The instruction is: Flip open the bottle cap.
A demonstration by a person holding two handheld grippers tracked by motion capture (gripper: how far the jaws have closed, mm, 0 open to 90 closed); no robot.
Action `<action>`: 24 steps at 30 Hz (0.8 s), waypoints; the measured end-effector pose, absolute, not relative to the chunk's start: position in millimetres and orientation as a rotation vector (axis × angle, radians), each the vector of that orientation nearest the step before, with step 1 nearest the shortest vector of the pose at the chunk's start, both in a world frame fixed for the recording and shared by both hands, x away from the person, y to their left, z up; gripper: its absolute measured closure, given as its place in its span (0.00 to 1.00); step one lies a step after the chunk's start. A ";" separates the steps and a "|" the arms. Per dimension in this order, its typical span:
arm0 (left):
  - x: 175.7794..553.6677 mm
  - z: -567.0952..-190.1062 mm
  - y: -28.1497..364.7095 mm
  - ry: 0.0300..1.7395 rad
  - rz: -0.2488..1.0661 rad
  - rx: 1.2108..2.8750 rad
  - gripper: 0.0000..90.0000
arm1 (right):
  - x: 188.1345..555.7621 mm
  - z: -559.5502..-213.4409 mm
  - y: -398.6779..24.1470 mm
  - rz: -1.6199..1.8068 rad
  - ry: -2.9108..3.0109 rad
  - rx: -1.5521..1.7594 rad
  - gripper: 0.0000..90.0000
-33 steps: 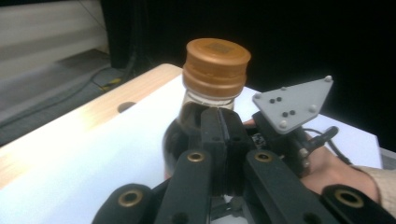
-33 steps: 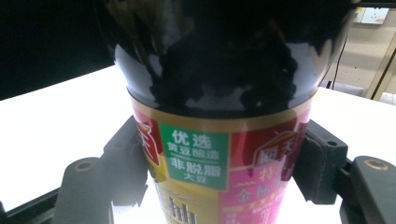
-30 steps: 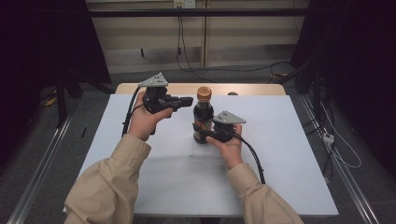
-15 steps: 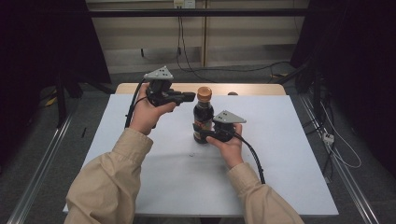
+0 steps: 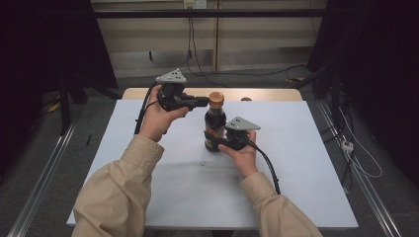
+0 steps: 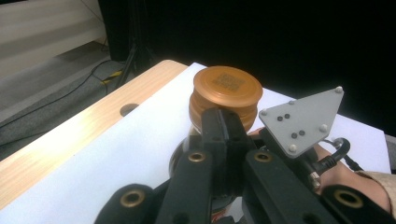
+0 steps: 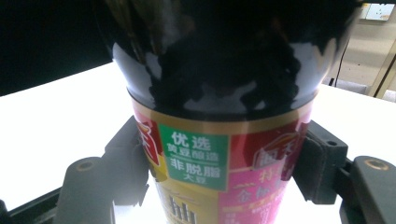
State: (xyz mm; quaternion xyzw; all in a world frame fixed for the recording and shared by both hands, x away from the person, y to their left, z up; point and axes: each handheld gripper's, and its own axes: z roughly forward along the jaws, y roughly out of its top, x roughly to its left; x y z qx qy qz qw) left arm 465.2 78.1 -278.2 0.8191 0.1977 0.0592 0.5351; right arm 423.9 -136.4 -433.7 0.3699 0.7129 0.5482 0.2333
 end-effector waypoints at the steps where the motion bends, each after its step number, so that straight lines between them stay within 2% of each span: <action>1: 465.0 -278.4 77.8 0.474 0.139 1.952 1.00 | 424.0 -433.2 -136.4 1.500 1.962 1.018 0.34; 14: 463.9 -276.3 71.6 0.431 0.146 1.960 1.00 | 423.1 -431.8 -139.2 1.487 1.976 1.016 0.35; 24: 464.2 -275.2 72.9 0.462 0.169 1.966 1.00 | 424.1 -432.3 -136.2 1.472 1.967 1.017 0.35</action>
